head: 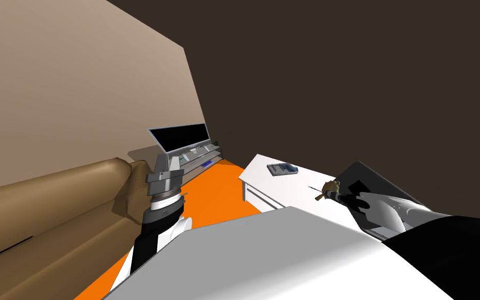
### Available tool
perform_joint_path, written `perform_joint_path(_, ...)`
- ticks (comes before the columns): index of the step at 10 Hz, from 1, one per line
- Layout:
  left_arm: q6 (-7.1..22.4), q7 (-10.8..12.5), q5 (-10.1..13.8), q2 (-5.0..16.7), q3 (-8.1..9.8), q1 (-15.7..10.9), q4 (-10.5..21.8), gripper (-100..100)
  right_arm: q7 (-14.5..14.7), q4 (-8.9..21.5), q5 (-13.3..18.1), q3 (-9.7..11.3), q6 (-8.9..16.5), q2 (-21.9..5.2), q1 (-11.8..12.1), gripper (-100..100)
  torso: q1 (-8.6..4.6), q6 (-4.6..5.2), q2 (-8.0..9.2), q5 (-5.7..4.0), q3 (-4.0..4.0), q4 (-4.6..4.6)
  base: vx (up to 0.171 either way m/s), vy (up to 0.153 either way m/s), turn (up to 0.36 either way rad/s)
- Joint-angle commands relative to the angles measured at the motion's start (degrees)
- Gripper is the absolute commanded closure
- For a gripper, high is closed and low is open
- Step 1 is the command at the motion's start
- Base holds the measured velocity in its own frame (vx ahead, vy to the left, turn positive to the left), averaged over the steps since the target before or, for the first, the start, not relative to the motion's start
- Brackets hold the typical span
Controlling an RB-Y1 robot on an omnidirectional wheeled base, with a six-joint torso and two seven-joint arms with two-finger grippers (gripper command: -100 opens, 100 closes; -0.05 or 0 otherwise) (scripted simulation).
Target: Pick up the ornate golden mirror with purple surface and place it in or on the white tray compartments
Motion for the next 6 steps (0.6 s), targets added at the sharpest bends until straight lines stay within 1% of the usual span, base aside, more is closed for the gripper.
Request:
perform_joint_path(1,0.00,0.00,0.00,0.00,0.00,0.00,0.00,0,-0.28,-0.35,-2.24,1.01,0.12,-0.27,0.97,100,0.00,0.00,0.00,0.00,0.00,0.00,0.002,0.079,0.067)
perform_joint_path(2,0.00,0.00,0.00,0.00,0.00,0.00,0.00,0,-0.28,-0.35,-2.24,1.01,0.12,-0.27,0.97,100,-0.02,0.04,0.01,-0.10,-0.01,-0.02,-0.003,0.051,0.007)
perform_joint_path(4,0.00,0.00,0.00,0.00,0.00,0.00,0.00,0,-0.70,-1.13,-5.27,2.34,0.58,-1.27,2.06,100,-0.24,0.05,0.04,-0.17,0.01,-0.01,-0.010,0.044,0.065)
perform_joint_path(6,0.00,0.00,0.00,0.00,0.00,0.00,0.00,0,-1.22,-1.88,-8.15,3.62,1.02,-2.38,3.09,100,-0.21,0.07,0.04,-0.31,0.00,-0.04,-0.007,0.065,0.084)
